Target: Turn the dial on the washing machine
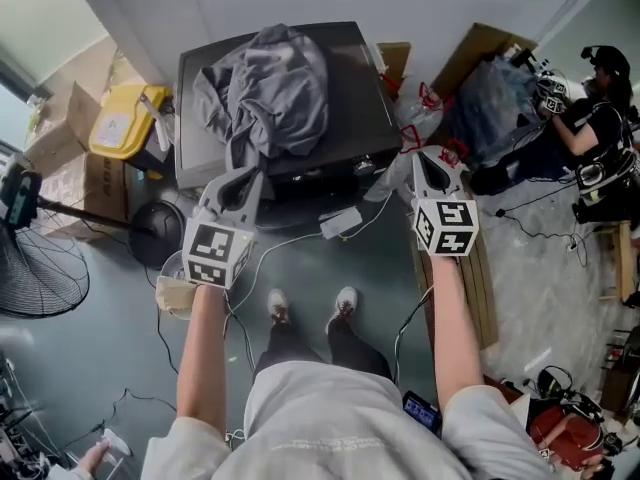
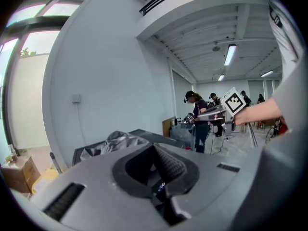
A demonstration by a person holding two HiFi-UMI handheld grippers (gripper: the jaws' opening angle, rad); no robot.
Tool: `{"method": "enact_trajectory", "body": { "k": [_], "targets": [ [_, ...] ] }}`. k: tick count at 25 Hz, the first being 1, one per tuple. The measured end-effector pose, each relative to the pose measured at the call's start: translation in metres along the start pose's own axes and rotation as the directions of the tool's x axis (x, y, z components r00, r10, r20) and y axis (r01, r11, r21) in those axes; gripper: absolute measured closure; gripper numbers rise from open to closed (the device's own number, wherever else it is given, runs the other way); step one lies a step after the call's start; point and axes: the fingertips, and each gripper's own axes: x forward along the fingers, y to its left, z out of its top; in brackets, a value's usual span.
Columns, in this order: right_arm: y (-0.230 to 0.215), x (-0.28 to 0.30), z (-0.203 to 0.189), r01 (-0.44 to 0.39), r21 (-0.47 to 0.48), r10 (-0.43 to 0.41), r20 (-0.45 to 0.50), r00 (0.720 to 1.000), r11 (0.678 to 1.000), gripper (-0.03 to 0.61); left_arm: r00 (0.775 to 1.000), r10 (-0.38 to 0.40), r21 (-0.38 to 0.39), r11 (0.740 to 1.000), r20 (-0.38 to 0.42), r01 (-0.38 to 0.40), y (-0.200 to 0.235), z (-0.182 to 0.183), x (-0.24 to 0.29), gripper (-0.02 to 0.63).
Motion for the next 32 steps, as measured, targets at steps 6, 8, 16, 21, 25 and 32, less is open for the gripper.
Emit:
{"method": "enact_trajectory", "body": {
  "k": [6,8,16,21,25,32],
  "targets": [
    [0.019,-0.039,0.086,-0.047,-0.099,0.057,0.100,0.993,0.994,0.565,0.994,0.019,0.058,0.998,0.109,-0.025,0.020,0.062,-0.014,0.597],
    [0.025,-0.049,0.110,-0.062,-0.137,0.079,0.125,0.989,0.989,0.565,0.989,0.020,0.086,0.996,0.144,-0.032,0.024,0.083,-0.018,0.597],
    [0.045,-0.090,0.174,-0.080,-0.227,0.127,0.202,0.971,0.971,0.563,0.972,0.020,0.159,0.986,0.233,-0.058,0.027,0.143,-0.049,0.597],
    [0.056,-0.106,0.199,-0.082,-0.266,0.150,0.246,0.958,0.961,0.565,0.959,0.017,0.187,0.980,0.281,-0.072,0.023,0.168,-0.067,0.597],
    [0.060,-0.109,0.207,-0.081,-0.283,0.159,0.261,0.952,0.956,0.565,0.953,0.005,0.214,0.974,0.302,-0.073,0.018,0.179,-0.073,0.597],
    [0.056,-0.102,0.204,-0.082,-0.285,0.158,0.253,0.954,0.955,0.565,0.954,-0.011,0.244,0.968,0.299,-0.065,0.014,0.183,-0.070,0.597]
  ]
}}
